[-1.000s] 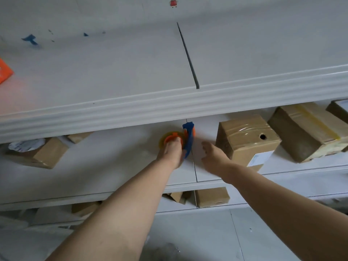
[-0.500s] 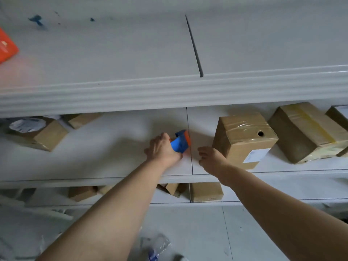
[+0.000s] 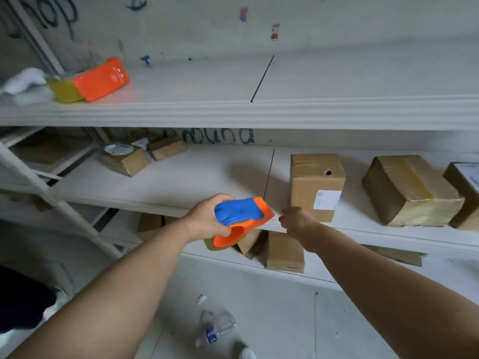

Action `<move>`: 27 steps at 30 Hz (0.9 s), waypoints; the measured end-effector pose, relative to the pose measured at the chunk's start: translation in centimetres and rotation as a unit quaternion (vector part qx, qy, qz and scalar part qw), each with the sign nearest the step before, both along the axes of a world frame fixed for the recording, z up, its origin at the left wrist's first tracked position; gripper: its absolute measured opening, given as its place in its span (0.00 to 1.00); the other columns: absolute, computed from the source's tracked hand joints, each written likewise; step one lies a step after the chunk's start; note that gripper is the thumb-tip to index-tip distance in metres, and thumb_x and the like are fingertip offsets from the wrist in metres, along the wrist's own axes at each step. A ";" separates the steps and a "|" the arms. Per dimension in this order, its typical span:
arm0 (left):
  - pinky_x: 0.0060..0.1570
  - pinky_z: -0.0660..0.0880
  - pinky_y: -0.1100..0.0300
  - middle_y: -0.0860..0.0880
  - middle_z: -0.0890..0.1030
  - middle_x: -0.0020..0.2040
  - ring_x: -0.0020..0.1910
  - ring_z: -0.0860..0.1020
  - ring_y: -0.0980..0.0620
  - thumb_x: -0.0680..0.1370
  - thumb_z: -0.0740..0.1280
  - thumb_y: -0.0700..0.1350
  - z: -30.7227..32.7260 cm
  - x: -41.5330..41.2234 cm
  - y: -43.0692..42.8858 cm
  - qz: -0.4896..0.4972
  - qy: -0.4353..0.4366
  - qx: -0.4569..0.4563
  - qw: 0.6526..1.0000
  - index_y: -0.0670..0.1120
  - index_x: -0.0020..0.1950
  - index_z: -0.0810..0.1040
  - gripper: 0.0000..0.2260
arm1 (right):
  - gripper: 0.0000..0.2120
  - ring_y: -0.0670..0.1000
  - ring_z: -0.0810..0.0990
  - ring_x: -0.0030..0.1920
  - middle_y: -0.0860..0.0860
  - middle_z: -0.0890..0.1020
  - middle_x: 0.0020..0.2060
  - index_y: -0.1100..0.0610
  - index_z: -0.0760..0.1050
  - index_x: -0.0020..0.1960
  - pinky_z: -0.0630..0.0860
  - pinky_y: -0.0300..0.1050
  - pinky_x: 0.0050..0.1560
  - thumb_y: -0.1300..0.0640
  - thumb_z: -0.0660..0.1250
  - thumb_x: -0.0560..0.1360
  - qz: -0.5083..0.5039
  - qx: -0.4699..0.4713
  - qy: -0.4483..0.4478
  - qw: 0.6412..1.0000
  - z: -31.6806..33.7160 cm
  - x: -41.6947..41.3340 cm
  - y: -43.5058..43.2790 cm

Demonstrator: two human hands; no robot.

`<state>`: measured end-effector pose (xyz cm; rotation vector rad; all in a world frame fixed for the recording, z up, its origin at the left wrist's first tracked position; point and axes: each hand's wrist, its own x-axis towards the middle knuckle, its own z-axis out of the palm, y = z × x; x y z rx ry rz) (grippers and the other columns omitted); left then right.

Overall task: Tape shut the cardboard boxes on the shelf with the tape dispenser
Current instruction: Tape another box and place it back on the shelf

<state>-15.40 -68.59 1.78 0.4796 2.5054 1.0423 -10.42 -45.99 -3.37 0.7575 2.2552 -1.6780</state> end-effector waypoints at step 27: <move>0.45 0.75 0.63 0.59 0.78 0.47 0.46 0.78 0.60 0.55 0.71 0.62 5.0 4.6 7.5 -0.157 0.180 -0.028 0.971 0.62 0.51 0.73 0.25 | 0.11 0.50 0.82 0.43 0.54 0.82 0.42 0.60 0.77 0.54 0.82 0.43 0.45 0.53 0.64 0.79 -0.144 -0.349 0.078 0.923 4.5 7.8 5.9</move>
